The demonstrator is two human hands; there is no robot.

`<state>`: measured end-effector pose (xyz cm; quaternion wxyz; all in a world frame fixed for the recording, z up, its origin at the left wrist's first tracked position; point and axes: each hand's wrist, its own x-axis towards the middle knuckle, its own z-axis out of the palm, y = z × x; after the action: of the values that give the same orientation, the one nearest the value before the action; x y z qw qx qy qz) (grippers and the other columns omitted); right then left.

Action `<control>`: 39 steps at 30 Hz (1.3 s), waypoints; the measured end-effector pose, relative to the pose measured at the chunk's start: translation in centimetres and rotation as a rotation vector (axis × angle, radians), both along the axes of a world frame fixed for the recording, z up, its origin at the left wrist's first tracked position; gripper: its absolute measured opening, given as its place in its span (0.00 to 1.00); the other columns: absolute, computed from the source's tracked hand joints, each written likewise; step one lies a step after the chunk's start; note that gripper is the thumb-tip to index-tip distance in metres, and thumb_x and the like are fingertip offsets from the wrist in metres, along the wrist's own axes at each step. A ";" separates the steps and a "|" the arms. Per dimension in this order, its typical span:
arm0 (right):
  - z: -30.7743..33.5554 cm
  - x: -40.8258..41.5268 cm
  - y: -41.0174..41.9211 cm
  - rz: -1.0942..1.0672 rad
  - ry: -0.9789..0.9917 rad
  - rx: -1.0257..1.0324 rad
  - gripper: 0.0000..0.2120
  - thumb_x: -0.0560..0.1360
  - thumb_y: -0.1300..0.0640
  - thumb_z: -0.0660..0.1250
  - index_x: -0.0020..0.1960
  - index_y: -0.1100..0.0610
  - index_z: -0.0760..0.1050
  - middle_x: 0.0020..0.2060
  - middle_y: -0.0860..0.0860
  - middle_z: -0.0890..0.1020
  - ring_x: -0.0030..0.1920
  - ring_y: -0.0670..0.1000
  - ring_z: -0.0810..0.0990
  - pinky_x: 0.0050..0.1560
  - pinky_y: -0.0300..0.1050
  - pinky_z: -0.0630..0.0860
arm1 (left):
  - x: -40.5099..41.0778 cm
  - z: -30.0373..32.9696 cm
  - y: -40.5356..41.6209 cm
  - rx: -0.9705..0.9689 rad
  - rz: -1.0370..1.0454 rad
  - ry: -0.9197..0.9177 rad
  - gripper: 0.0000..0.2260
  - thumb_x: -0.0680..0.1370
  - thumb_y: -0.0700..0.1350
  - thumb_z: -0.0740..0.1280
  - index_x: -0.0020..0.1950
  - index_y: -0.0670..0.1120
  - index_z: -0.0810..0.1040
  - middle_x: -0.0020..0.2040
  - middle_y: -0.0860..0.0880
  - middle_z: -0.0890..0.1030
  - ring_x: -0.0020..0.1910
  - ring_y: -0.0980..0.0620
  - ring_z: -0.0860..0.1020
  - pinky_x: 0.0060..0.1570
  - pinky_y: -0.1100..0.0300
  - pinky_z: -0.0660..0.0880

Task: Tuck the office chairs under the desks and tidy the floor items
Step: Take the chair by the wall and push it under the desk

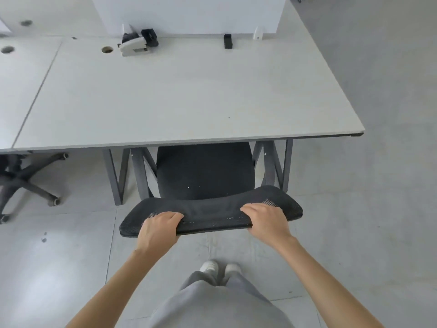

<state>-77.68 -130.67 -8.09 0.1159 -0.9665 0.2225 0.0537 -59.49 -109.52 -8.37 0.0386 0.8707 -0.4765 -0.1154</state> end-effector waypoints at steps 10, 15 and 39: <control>-0.1 1.4 -7.0 0.068 -0.006 -0.063 0.18 0.48 0.65 0.73 0.37 0.52 0.79 0.32 0.45 0.82 0.32 0.50 0.81 0.22 0.36 0.68 | -1.6 -2.0 -4.5 -0.140 0.047 -0.108 0.09 0.64 0.40 0.57 0.31 0.44 0.76 0.25 0.51 0.76 0.23 0.50 0.74 0.17 0.61 0.64; -0.3 3.8 -4.4 0.010 0.019 -0.076 0.14 0.49 0.67 0.71 0.28 0.55 0.70 0.23 0.48 0.73 0.23 0.52 0.71 0.24 0.34 0.46 | 1.6 -1.3 -3.8 -0.100 0.090 -0.093 0.04 0.61 0.38 0.67 0.34 0.45 0.77 0.26 0.51 0.78 0.25 0.47 0.76 0.20 0.60 0.71; -1.7 0.7 -0.5 0.159 -0.135 -0.142 0.12 0.55 0.57 0.63 0.36 0.52 0.80 0.30 0.47 0.83 0.29 0.53 0.81 0.24 0.37 0.70 | -4.2 -1.2 3.7 -0.100 -0.023 -0.104 0.11 0.58 0.39 0.74 0.26 0.44 0.71 0.18 0.51 0.72 0.16 0.48 0.69 0.19 0.66 0.58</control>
<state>-76.98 -131.15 -9.78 0.0572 -0.9883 0.1401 -0.0186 -63.65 -105.85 -9.57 0.0560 0.8670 -0.4929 -0.0467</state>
